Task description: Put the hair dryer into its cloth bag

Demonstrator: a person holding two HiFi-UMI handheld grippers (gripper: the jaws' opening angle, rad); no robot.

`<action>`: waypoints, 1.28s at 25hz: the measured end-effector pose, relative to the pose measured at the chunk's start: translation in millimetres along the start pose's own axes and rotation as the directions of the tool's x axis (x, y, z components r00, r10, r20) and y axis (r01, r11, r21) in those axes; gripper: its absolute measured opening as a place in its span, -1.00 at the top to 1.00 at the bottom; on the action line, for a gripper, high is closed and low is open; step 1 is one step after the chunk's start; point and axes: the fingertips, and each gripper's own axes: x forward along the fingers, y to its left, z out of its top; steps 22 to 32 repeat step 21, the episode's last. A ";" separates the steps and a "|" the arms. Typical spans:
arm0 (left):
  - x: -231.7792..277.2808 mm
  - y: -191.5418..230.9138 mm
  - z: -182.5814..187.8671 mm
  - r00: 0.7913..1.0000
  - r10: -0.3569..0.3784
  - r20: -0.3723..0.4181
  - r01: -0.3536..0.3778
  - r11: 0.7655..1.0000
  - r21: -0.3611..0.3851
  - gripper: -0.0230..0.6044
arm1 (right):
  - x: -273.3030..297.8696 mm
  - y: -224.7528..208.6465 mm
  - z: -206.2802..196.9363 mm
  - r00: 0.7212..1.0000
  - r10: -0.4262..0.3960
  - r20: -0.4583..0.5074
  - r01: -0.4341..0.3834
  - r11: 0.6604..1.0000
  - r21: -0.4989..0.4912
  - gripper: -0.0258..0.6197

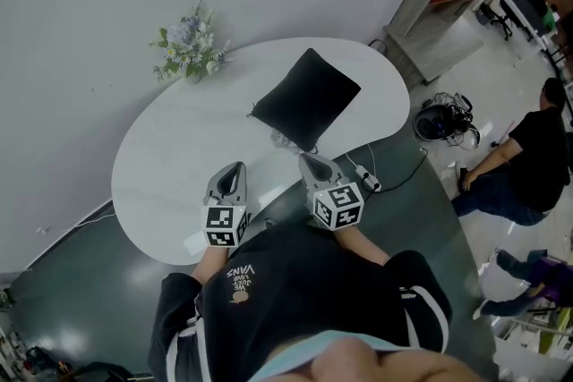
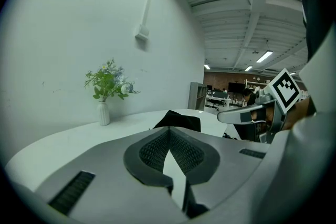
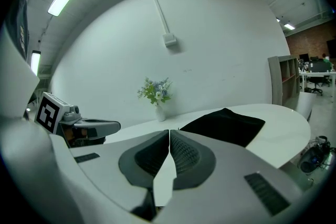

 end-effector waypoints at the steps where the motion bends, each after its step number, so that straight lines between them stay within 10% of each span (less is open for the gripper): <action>1: -0.3 0.7 -1.4 1.000 0.000 0.004 0.000 1.000 0.000 0.87 | 0.5 0.0 -0.9 1.000 -0.002 -0.001 0.002 1.000 -0.001 0.78; 32: 1.5 2.0 -6.3 1.000 -0.007 -0.004 0.007 0.999 -0.043 0.87 | 9.4 0.8 -4.0 1.000 0.000 -0.014 0.000 1.000 0.012 0.79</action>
